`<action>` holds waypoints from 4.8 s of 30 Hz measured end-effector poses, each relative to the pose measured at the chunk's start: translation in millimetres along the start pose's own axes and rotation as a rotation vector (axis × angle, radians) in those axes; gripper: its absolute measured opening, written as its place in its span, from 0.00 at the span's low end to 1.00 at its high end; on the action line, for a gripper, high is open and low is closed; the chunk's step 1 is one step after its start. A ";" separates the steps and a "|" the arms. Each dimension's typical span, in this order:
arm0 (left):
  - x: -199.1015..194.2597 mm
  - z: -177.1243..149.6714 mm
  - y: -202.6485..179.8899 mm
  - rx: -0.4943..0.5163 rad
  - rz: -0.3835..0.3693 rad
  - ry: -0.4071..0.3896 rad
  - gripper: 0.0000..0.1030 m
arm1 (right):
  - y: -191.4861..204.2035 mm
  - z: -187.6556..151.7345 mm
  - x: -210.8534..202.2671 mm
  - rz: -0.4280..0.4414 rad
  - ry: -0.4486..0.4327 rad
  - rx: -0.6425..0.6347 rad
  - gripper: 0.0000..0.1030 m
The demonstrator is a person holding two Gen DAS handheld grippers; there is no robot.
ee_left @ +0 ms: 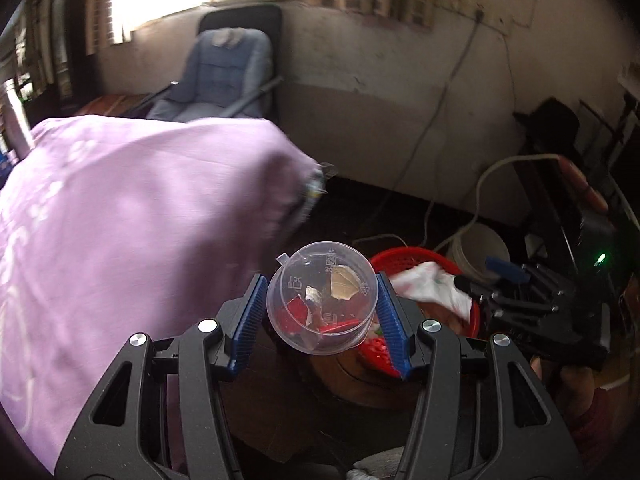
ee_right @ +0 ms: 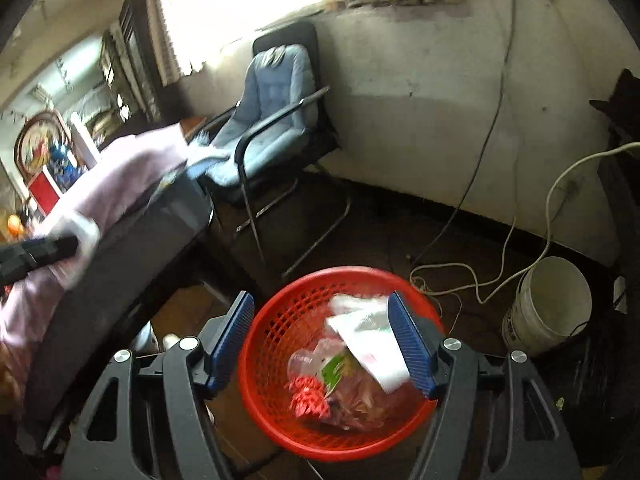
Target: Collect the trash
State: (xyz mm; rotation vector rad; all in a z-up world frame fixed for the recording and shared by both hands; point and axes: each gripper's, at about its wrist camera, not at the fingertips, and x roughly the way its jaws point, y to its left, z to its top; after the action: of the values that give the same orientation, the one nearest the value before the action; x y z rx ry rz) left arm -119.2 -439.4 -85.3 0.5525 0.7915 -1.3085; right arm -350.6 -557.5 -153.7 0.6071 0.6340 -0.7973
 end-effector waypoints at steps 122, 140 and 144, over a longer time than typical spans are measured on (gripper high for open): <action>-252.0 -258.3 440.7 -0.762 0.678 0.071 0.95 | 674.6 -24.3 36.9 0.614 0.141 -1.011 0.94; -252.1 -258.4 440.0 -0.763 0.679 0.071 0.95 | 622.6 42.1 68.5 0.638 0.160 -0.623 0.73; -252.1 -258.5 439.8 -0.764 0.679 0.071 0.95 | 630.6 36.8 59.6 0.667 0.103 -0.696 0.75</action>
State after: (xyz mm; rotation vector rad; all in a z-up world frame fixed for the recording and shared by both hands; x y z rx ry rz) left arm 243.1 -0.5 -85.0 0.2069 0.9733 -0.3109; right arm 192.6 -260.8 -14.2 0.1838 0.6938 0.0973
